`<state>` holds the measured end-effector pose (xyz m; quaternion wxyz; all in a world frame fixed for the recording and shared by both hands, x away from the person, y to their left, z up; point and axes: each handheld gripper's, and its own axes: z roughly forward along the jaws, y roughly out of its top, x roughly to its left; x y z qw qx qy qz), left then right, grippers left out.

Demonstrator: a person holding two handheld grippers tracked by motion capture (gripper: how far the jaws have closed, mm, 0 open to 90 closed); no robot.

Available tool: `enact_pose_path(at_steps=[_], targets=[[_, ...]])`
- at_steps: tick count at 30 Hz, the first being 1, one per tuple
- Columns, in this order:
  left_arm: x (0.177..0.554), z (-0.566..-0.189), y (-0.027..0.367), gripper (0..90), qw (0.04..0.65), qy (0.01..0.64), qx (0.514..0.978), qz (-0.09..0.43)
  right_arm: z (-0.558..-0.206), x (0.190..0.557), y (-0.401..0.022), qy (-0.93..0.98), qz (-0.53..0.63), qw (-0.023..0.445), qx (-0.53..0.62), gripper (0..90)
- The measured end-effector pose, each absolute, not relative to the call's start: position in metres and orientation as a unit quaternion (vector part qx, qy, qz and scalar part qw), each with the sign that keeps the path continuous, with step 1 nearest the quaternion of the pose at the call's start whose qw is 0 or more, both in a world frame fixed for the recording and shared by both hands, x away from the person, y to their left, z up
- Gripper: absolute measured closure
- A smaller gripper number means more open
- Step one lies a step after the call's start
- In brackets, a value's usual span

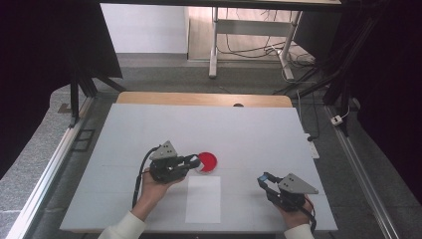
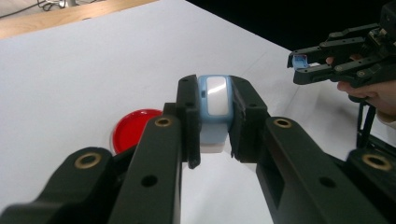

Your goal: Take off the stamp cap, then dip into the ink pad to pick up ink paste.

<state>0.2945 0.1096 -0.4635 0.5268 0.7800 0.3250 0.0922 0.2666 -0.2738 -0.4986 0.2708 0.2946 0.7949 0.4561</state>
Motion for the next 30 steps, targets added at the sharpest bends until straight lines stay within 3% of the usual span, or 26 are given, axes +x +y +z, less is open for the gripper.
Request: enact_pose_path(at_steps=[30], targets=[[0.339, -0.466, 0.082, 75.7, 0.505, 0.309, 0.8, 0.093, -0.502, 0.271, -0.275, 0.797, 0.457, 0.262, 0.295, 65.2]])
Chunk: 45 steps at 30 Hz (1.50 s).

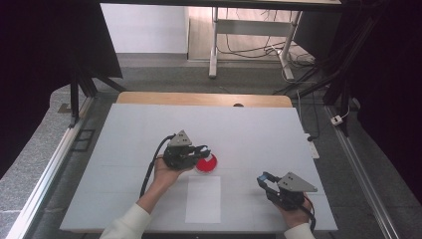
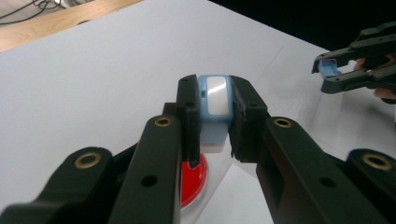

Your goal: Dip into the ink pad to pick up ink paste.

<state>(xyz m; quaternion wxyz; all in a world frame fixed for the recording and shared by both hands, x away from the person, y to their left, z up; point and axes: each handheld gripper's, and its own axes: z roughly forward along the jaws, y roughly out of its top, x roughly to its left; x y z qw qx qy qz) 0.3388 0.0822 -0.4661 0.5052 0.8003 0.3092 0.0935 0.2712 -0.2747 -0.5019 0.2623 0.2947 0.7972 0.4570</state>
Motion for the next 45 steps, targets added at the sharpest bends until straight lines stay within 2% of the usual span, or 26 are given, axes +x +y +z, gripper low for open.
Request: enact_pose_path(at_steps=[14, 45], targets=[[0.369, -0.472, 0.074, 75.7, 0.492, 0.303, 0.81, 0.097, -0.503, 0.272, -0.271, 0.803, 0.45, 0.264, 0.289, 65.2], [0.372, -0.499, 0.07, 75.6, 0.418, 0.315, 0.846, 0.101, -0.504, 0.274, -0.269, 0.806, 0.448, 0.262, 0.285, 65.1]])
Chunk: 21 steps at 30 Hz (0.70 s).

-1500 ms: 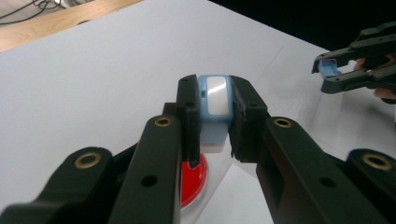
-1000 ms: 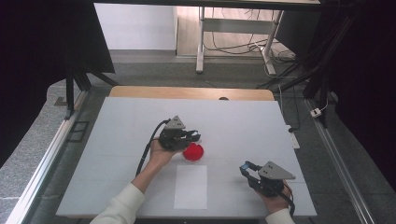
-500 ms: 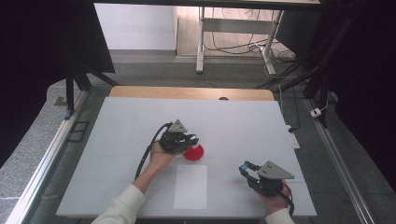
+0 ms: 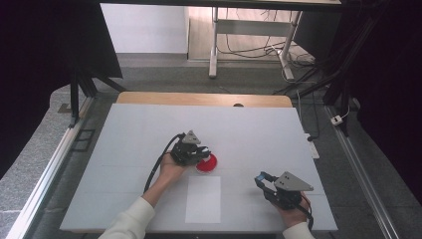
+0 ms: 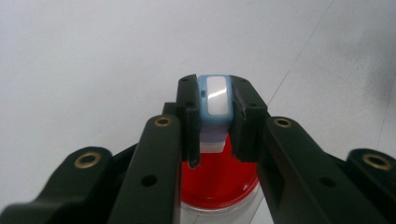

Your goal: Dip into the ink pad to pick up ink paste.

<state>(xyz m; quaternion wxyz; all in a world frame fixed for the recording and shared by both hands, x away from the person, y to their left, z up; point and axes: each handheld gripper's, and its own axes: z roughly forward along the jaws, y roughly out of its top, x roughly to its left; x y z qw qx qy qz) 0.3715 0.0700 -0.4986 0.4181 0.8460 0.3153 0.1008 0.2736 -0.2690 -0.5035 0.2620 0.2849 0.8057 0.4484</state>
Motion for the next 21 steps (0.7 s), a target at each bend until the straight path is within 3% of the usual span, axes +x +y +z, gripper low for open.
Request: enact_pose_path(at_steps=[21], targets=[[0.3711, -0.5032, 0.0637, 75.6, 0.395, 0.307, 0.858, 0.117, -0.505, 0.2743, -0.2673, 0.809, 0.444, 0.261, 0.283, 65.1]])
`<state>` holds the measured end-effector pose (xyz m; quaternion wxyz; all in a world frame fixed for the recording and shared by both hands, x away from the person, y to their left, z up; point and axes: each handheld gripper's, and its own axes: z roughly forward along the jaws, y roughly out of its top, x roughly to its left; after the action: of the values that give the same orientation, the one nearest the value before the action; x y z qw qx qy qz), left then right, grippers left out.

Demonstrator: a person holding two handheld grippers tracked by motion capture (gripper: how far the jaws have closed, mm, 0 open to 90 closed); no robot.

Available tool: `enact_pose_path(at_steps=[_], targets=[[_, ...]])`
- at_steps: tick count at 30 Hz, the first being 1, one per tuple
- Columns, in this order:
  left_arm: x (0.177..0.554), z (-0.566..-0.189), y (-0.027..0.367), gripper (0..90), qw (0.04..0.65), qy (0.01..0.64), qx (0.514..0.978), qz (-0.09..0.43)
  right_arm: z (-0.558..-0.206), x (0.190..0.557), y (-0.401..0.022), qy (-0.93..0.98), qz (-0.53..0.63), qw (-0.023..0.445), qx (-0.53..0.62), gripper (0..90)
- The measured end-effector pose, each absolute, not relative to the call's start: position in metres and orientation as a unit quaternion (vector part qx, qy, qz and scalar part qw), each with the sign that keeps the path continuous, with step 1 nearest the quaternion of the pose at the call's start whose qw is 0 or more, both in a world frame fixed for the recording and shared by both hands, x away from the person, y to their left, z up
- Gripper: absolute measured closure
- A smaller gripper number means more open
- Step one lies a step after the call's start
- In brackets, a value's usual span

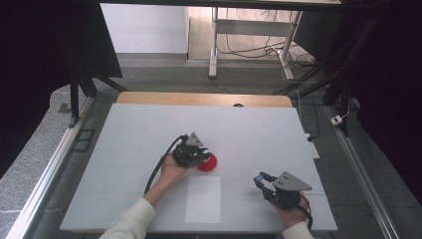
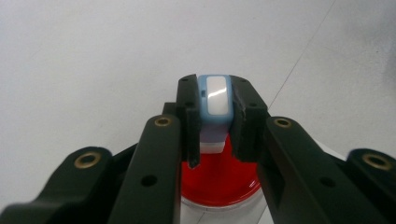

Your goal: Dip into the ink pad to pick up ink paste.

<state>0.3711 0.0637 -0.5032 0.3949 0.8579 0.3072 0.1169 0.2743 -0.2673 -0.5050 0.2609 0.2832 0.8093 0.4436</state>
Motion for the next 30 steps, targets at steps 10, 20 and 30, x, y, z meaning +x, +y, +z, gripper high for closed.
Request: enact_pose_path(at_steps=[10, 20, 30], targets=[[0.3706, -0.5039, 0.0617, 75.7, 0.394, 0.305, 0.858, 0.121, -0.505, 0.2744, -0.267, 0.81, 0.441, 0.262, 0.284, 65.1], [0.3703, -0.505, 0.0601, 75.7, 0.391, 0.307, 0.859, 0.124, -0.5055, 0.2746, -0.2662, 0.811, 0.443, 0.26, 0.282, 65.1], [0.3708, -0.5066, 0.059, 75.8, 0.388, 0.313, 0.858, 0.122, -0.5055, 0.2744, -0.2658, 0.812, 0.441, 0.26, 0.281, 65.1]])
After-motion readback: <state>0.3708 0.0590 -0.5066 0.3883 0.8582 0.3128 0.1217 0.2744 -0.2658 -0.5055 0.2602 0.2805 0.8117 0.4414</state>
